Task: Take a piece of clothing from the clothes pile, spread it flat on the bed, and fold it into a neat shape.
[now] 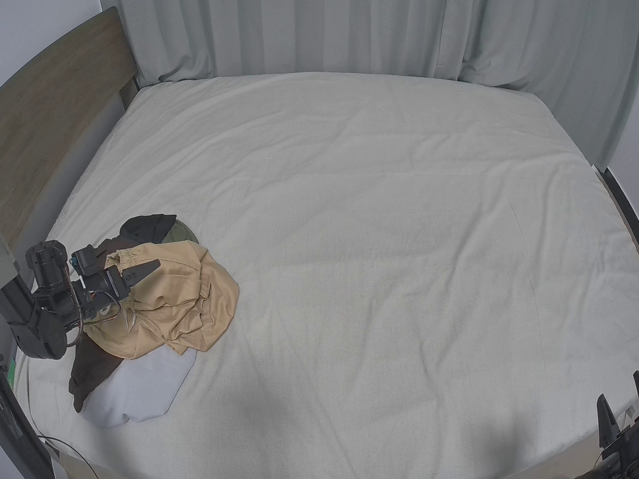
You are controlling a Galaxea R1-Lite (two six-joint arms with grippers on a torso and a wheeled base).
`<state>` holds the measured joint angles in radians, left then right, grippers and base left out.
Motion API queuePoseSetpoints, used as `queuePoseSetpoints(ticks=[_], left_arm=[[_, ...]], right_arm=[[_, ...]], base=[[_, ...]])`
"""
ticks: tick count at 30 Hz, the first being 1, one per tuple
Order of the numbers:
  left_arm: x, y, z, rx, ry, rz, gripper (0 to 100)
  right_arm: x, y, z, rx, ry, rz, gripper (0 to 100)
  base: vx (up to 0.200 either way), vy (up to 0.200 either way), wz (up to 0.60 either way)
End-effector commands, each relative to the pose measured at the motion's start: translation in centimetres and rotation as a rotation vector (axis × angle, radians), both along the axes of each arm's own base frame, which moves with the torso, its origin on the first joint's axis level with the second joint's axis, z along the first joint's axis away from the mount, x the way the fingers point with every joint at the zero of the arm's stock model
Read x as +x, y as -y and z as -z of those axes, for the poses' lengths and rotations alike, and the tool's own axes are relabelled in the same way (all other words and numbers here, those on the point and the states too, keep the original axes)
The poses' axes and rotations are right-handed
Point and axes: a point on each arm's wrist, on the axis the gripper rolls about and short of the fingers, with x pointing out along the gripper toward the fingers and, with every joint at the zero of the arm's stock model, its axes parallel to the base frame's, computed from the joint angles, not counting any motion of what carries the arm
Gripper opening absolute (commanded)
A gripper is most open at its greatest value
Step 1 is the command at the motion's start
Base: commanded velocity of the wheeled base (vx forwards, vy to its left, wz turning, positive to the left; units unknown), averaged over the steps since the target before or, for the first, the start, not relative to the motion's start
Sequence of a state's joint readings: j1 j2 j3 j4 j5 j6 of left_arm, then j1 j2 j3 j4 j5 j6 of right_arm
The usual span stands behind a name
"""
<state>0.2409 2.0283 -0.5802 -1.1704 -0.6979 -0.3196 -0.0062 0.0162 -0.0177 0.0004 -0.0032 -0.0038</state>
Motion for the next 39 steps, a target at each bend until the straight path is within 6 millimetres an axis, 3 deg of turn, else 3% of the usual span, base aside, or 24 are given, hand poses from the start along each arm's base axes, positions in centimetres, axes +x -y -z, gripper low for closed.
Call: queuePoseSetpoints(ticks=[1,3,4,27,32,39], left_arm=[[0.0,0.0,0.0,-0.001,0.0,0.0,100],[0.1,0.0,0.1,0.0,-0.003,0.002,100],[0.0,0.0,0.2,-0.001,-0.006,0.0,0],[-1.1,0.3,0.3,-0.013,-0.029,0.011,0],[-2.4,1.3,-0.3,-0.021,-0.034,0.034,0],[-3.9,2.6,-3.0,-0.043,0.025,0.076,0]], right_arm=[[0.0,0.0,0.5,-0.001,-0.003,0.0,100],[0.0,0.0,0.5,-0.001,-0.003,0.0,100],[0.0,0.0,0.5,-0.001,-0.004,0.0,100],[0.0,0.0,0.5,-0.001,-0.004,0.0,100],[0.0,0.0,0.5,-0.001,-0.003,0.0,100],[0.0,0.0,0.5,0.002,-0.004,0.0,100]], base=[[0.0,0.0,0.0],[0.0,0.0,0.0],[0.0,0.0,0.0],[0.0,0.0,0.0],[0.0,0.0,0.0],[0.0,0.0,0.0]])
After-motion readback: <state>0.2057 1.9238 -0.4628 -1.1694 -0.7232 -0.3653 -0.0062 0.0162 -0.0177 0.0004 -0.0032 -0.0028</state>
